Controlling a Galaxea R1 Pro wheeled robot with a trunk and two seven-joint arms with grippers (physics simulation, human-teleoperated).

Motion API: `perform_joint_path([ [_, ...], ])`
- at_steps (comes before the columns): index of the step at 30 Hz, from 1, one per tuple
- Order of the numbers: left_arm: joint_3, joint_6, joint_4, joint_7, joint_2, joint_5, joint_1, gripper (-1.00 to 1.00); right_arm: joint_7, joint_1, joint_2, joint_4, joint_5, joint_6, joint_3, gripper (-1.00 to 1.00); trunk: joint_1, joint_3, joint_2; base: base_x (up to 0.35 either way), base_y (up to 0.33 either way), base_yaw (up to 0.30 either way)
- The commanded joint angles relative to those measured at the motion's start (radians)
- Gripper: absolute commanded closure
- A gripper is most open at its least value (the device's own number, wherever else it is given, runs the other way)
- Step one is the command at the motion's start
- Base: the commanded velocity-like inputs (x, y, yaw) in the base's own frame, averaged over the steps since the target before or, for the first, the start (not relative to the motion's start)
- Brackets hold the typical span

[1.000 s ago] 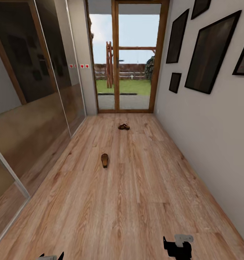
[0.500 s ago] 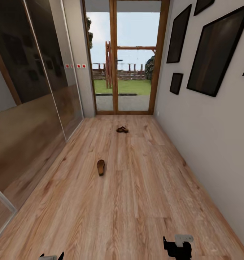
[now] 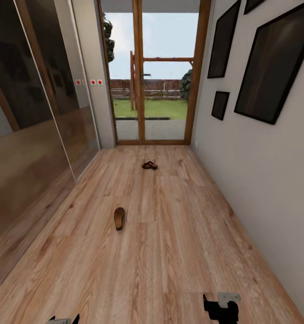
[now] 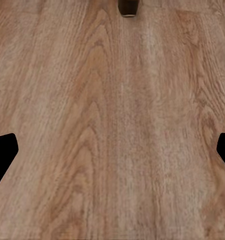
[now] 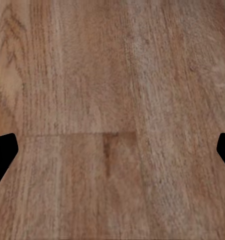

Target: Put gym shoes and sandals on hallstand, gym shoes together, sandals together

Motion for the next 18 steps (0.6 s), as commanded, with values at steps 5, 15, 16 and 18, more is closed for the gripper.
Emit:
perform_joint_path([
  [5, 0.008, -0.002, 0.001, -0.007, 0.000, -0.005, -0.001, -1.00, -0.005, -0.001, 0.000, 0.001, 0.011, -0.003, -0.006, -1.00, 0.000, -0.001, 0.000, 0.310, -0.125, 0.000],
  [15, 0.008, -0.002, 0.001, -0.007, 0.000, -0.005, -0.001, -1.00, -0.006, -0.001, 0.000, 0.001, 0.011, -0.003, -0.006, -1.00, 0.000, -0.001, 0.000, 0.307, -0.128, 0.113],
  [16, 0.008, -0.002, 0.001, -0.008, 0.000, -0.005, -0.001, -1.00, -0.006, -0.001, 0.000, 0.001, 0.011, -0.003, -0.006, -1.00, 0.000, -0.001, 0.000, 0.306, -0.129, 0.209],
  [18, 0.008, -0.002, 0.001, -0.007, 0.000, -0.005, -0.001, -1.00, -0.006, -0.001, 0.000, 0.001, 0.011, -0.003, -0.006, -1.00, 0.000, -0.001, 0.000, 0.306, -0.129, 0.181],
])
